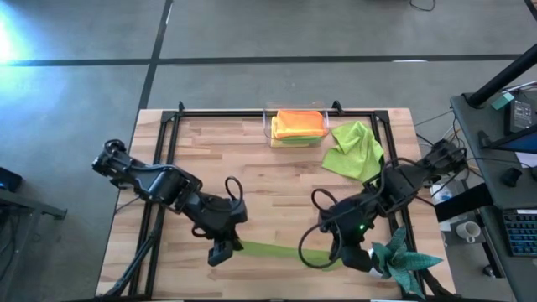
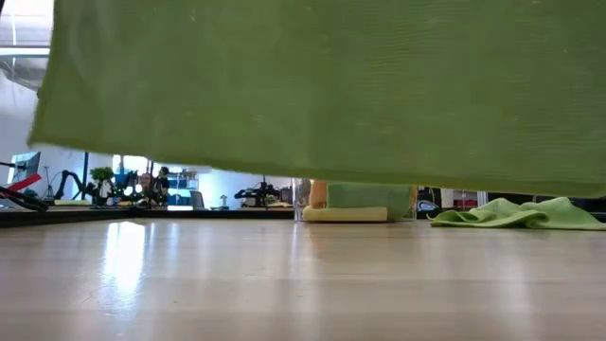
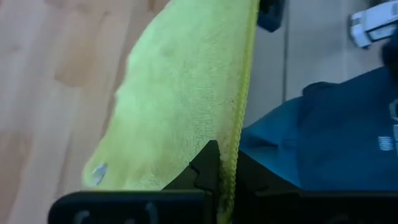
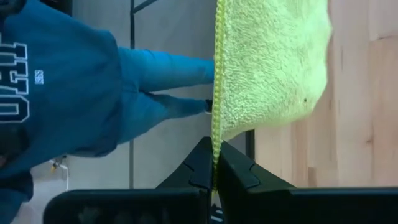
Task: Fold microfiber towels
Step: Fold the light green microfiber cloth
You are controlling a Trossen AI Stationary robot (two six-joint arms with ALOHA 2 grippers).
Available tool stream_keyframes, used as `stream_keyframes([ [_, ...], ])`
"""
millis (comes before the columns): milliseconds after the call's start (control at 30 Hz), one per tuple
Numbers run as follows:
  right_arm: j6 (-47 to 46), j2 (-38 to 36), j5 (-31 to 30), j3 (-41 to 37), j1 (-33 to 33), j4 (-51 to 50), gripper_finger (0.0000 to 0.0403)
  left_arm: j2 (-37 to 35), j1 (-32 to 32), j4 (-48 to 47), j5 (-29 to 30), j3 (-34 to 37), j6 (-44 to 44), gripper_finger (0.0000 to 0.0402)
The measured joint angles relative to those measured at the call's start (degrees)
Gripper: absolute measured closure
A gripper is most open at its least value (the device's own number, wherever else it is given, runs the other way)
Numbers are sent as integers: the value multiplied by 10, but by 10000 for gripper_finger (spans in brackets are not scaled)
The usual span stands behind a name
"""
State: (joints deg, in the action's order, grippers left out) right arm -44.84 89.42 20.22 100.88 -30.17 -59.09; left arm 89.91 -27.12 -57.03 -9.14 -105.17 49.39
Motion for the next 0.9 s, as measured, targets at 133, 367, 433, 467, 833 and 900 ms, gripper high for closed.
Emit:
stream_keyframes([
  [133,11,6,2,0,-4,0,394,0,-5,18,1,2,-2,402],
  [367,28,6,-30,0,7,-23,394,-1,6,-5,23,37,-9,402],
  [433,41,6,-80,-3,15,-64,394,0,13,-6,26,60,-34,402],
  [467,47,9,-113,-5,22,-93,394,0,18,-5,34,73,-49,402],
  [833,80,59,-293,-24,109,-232,394,0,140,-2,160,208,-170,402],
  [900,92,66,-294,-39,118,-229,394,0,157,2,164,224,-184,402],
])
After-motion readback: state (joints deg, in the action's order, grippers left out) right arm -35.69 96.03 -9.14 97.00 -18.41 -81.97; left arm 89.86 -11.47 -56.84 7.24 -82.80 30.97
